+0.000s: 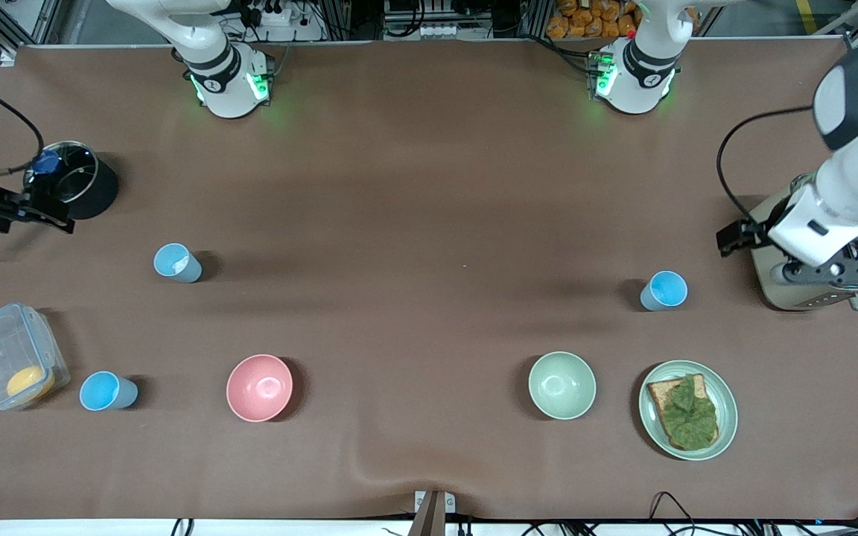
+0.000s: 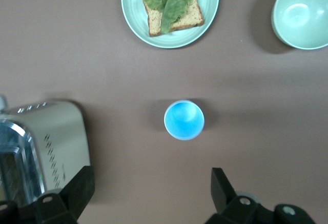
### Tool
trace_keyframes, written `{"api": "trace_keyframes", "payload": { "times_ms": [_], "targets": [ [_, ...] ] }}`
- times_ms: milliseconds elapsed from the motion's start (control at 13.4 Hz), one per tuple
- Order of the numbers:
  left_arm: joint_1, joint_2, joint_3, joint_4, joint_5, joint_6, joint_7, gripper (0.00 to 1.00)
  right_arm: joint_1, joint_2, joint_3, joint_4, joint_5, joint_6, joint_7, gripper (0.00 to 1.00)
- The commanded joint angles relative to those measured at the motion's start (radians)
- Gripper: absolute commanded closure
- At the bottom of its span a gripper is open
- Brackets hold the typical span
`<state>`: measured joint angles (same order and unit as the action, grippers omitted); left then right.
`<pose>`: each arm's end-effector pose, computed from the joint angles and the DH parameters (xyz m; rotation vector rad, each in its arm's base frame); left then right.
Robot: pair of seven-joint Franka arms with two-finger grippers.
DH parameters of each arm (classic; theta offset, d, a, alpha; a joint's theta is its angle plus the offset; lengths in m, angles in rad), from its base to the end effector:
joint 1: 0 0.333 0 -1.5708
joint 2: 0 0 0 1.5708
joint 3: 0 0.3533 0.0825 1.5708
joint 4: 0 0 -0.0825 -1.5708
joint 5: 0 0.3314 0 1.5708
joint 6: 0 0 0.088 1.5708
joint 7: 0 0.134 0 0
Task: Stack blue cups with both arms
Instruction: 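Reach the right gripper and the left gripper toward separate blue cups, then close the right gripper and the left gripper around the blue cups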
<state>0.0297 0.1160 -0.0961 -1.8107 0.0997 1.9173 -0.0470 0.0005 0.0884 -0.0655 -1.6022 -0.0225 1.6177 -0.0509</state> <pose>0.5486 -0.0247 0.5020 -3.0576 0.0812 0.0061 0.5290 -0.0358 0.5800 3.1154 -0.0190 -0.1157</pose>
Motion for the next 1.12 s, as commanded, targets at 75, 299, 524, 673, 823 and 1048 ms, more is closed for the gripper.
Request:
{"api": "trace_keyframes", "payload": {
  "times_ms": [75, 299, 524, 673, 823, 1048],
  "targets": [
    [0.044, 0.010, -0.005, -0.183, 0.006, 0.231, 0.038, 0.00, 0.048, 0.187, 0.004, 0.012, 0.004, -0.016, 0.008, 0.00],
    [0.073, 0.105, -0.005, -0.266, 0.006, 0.414, 0.038, 0.00, 0.056, 0.289, 0.004, -0.031, 0.004, 0.036, 0.009, 0.00],
    [0.082, 0.194, -0.010, -0.271, 0.006, 0.505, 0.038, 0.00, 0.035, 0.254, 0.004, -0.230, 0.006, 0.241, 0.009, 0.00],
    [0.085, 0.211, -0.010, -0.277, 0.006, 0.514, 0.038, 0.00, 0.042, 0.234, 0.004, -0.326, 0.006, 0.348, 0.009, 0.00],
    [0.090, 0.240, -0.013, -0.279, 0.005, 0.514, 0.039, 0.00, 0.042, 0.232, 0.004, -0.402, 0.007, 0.444, 0.011, 0.00],
    [0.085, 0.252, -0.016, -0.282, -0.034, 0.514, 0.026, 0.23, 0.049, 0.234, 0.006, -0.449, 0.007, 0.458, 0.009, 0.00]
  ]
}}
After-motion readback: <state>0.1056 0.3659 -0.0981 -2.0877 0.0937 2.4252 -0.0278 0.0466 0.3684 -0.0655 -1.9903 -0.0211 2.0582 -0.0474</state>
